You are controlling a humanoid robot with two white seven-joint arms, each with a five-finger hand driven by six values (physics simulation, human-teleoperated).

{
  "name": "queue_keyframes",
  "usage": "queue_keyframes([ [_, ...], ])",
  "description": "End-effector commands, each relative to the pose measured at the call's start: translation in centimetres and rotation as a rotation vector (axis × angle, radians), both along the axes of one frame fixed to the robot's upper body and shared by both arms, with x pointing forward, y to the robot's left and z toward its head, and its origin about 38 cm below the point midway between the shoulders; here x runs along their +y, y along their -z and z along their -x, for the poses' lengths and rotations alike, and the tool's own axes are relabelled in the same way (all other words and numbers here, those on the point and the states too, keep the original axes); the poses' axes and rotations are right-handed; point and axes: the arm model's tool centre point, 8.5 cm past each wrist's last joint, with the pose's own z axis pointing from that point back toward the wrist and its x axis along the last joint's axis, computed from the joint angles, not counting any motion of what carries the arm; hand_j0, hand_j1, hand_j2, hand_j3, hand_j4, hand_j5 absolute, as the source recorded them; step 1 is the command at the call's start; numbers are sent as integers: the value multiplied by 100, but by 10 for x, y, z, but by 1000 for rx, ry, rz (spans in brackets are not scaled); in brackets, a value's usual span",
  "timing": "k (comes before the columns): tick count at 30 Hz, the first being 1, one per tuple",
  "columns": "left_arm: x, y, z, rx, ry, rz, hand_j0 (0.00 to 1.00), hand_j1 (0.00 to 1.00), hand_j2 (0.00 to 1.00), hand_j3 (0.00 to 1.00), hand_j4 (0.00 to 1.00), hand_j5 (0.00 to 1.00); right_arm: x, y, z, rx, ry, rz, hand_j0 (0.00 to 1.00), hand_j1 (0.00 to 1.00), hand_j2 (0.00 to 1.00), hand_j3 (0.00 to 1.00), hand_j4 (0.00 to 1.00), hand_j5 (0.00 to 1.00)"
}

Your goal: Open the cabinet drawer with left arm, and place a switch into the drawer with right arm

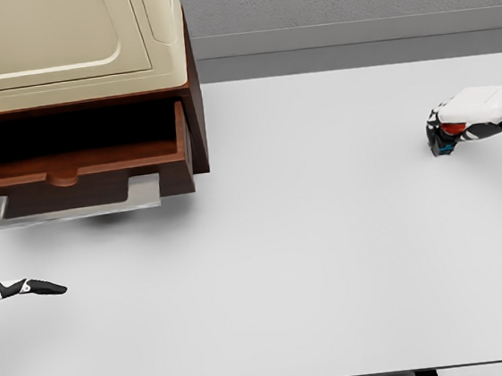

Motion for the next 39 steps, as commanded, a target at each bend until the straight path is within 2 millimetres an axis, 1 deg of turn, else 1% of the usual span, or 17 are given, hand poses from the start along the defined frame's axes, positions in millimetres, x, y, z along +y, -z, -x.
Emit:
queue_keyframes([
  [1,0,0,0,2,-5,5,100,100,100,100,100,100,-2,-5,-1,-13,10,-13,44,44,44,44,44,44],
  [2,0,0,0,2,-5,5,100,100,100,100,100,100,-3,-9,-2,-26,16,-21,44,44,44,44,44,44],
  [4,0,0,0,2,-5,5,100,100,100,100,100,100,-3,-10,-2,-29,16,-23,44,44,44,44,44,44],
  [6,0,0,0,1,-7,4,100,100,100,100,100,100,-4,-15,-3,-40,20,-29,38,38,38,38,38,38],
  [10,0,0,0,1,-7,4,100,100,100,100,100,100,-3,-16,-4,-44,18,-34,38,38,38,38,38,38],
  [13,0,0,0,1,-7,4,100,100,100,100,100,100,2,-16,-5,-47,8,-39,38,38,38,38,38,38],
  [15,1,0,0,1,-6,3,100,100,100,100,100,100,5,-19,-7,-56,4,-44,38,38,38,38,38,38],
  [17,1,0,0,1,-6,3,100,100,100,100,100,100,13,-24,-10,-69,-13,-52,38,38,38,38,38,38],
  [19,1,0,0,1,-6,3,100,100,100,100,100,100,30,-33,-14,-94,-53,-69,38,38,38,38,38,38],
  [21,1,0,0,1,-6,3,100,100,100,100,100,100,42,-42,-17,-114,-78,-94,38,38,38,38,38,38],
  [23,1,0,0,1,-4,1,100,100,100,100,100,100,54,-49,-15,-135,-119,-95,38,38,38,38,38,38],
  [27,1,0,0,0,-2,-2,100,100,100,100,100,100,73,-61,-12,-169,-180,-97,38,38,38,38,38,38],
  [31,1,0,0,0,-2,-2,100,100,100,100,100,100,99,-76,-3,-212,-267,-99,38,38,38,38,38,38],
  [34,0,0,0,1,-1,-1,100,100,100,100,100,100,123,-89,7,-252,-350,-102,38,38,38,38,38,38],
  [36,-8,4,-4,1,21,16,100,100,100,100,100,100,129,-99,9,-265,-370,-135,38,38,38,38,38,38],
  [37,-16,6,-9,-4,40,32,100,100,100,100,100,100,137,-103,14,-279,-399,-135,38,38,38,38,38,38],
  [39,-35,9,-20,-18,86,67,100,100,100,100,100,100,145,-108,19,-289,-429,-151,38,38,38,38,38,38],
])
